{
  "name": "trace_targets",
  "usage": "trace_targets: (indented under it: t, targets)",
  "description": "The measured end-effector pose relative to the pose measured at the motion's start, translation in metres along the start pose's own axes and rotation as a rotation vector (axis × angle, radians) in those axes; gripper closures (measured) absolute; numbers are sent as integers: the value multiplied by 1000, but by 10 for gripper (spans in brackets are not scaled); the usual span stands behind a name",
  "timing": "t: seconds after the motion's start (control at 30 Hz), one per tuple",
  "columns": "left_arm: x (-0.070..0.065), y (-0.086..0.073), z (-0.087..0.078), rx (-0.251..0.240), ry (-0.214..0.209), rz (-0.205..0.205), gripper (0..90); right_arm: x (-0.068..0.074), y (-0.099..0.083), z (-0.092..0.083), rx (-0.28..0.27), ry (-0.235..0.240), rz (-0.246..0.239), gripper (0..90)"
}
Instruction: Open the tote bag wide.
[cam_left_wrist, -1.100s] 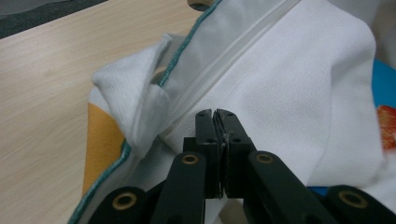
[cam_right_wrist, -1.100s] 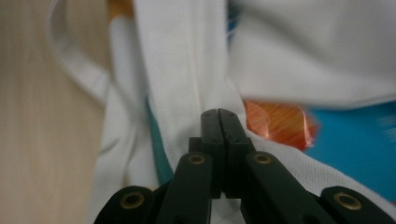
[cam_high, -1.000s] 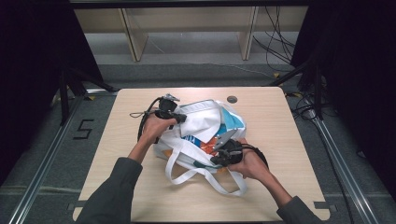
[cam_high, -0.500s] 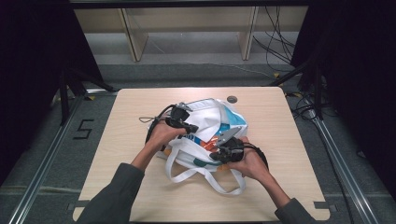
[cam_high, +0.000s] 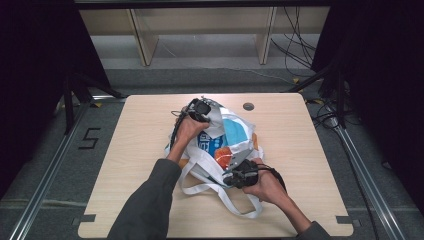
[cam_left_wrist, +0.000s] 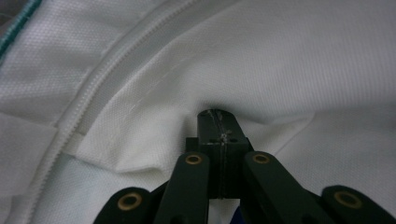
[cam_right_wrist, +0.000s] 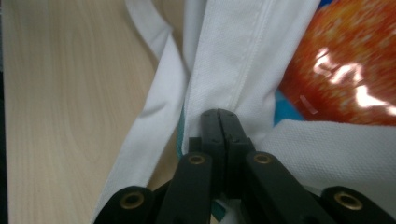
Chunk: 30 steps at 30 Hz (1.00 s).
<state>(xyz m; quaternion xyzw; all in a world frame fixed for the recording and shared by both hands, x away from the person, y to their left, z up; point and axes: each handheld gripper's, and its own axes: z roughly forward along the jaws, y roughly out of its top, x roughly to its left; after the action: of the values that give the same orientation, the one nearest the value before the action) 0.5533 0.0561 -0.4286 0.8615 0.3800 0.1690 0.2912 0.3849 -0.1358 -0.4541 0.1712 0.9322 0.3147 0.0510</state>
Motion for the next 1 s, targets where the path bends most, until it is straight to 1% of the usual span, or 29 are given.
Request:
trace_targets:
  t: [0.03, 0.07, 0.1, 0.13, 0.17, 0.2, 0.23, 0.27, 0.3, 0.33, 0.37, 0.4, 0.47, 0.5, 0.53, 0.57, 0.6, 0.63, 0.67, 0.7, 0.77, 0.8, 0.83, 0.87, 0.9, 0.93, 0.97, 1.0]
  targets:
    - [0, 0, 0, 0, 0, 0, 894, 0, 0, 0, 0, 0, 0, 900]
    - [6, -7, -11, -45, -43, -40, 894, -3, 8, -17, -79, -32, -3, 900]
    - [6, -7, -11, -45, -43, -40, 894, -3, 8, -17, -79, -32, -3, 900]
    - [9, -10, -17, -64, -70, -58, 894, -6, 13, -28, -107, -58, 13, 900]
    - [12, -18, -29, -92, -96, -68, 888, -17, 25, -47, -192, -121, -1, 900]
    - [13, -23, -34, -92, -102, -54, 884, -22, 31, -56, -224, -149, 9, 900]
    - [13, -27, -39, -88, -108, -44, 876, -30, 37, -64, -243, -166, 6, 900]
    - [13, -27, -39, -88, -108, -44, 869, -37, 43, -68, -268, -197, 11, 900]
    - [14, -32, -42, -83, -114, -42, 869, -37, 43, -68, -268, -197, 11, 900]
    - [13, -40, -47, -74, -126, -29, 865, -55, 54, -70, -256, -239, 17, 900]
    - [13, -40, -47, -74, -126, -29, 863, -63, 58, -68, -247, -247, 37, 900]
    - [12, -44, -48, -79, -130, -18, 863, -63, 58, -68, -247, -247, 37, 900]
    - [13, -50, -53, -71, -133, -6, 859, -82, 62, -58, -198, -245, 73, 900]
    - [13, -53, -55, -67, -123, 5, 856, -99, 60, -44, -117, -263, 108, 900]
    - [15, -59, -57, -40, -103, 29, 854, -107, 56, -36, -66, -312, 108, 900]
    - [15, -59, -57, -40, -103, 29, 853, -114, 50, -30, -22, -347, 117, 900]
    - [18, -67, -56, -11, -92, 46, 853, -123, 41, -27, 2, -358, 138, 900]
    - [18, -67, -56, -11, -92, 46, 854, -123, 41, -27, 2, -358, 138, 900]
    - [23, -76, -55, -14, -98, 23, 858, -139, 24, -24, 0, -383, 190, 900]
    - [25, -80, -55, -17, -106, 9, 863, -145, 15, -23, -2, -396, 220, 900]
    - [28, -87, -56, -25, -116, 10, 876, -155, 1, -23, -5, -398, 258, 900]
    - [28, -89, -58, -20, -125, 13, 886, -159, -5, -20, -14, -403, 286, 900]
    - [28, -89, -58, -20, -125, 13, 890, -159, -5, -20, -14, -403, 286, 900]
    - [24, -91, -62, -9, -77, 61, 887, -166, -13, -13, 15, -415, 293, 900]
    - [24, -92, -65, 6, -80, 73, 888, -166, -13, -9, 46, -428, 295, 900]
    - [24, -92, -65, 6, -80, 73, 887, -166, -13, -9, 46, -428, 295, 900]
    - [26, -93, -68, 0, -92, 58, 885, -165, -10, -5, 72, -425, 278, 900]
    - [26, -93, -68, 0, -92, 58, 879, -163, -7, -8, 64, -439, 263, 900]
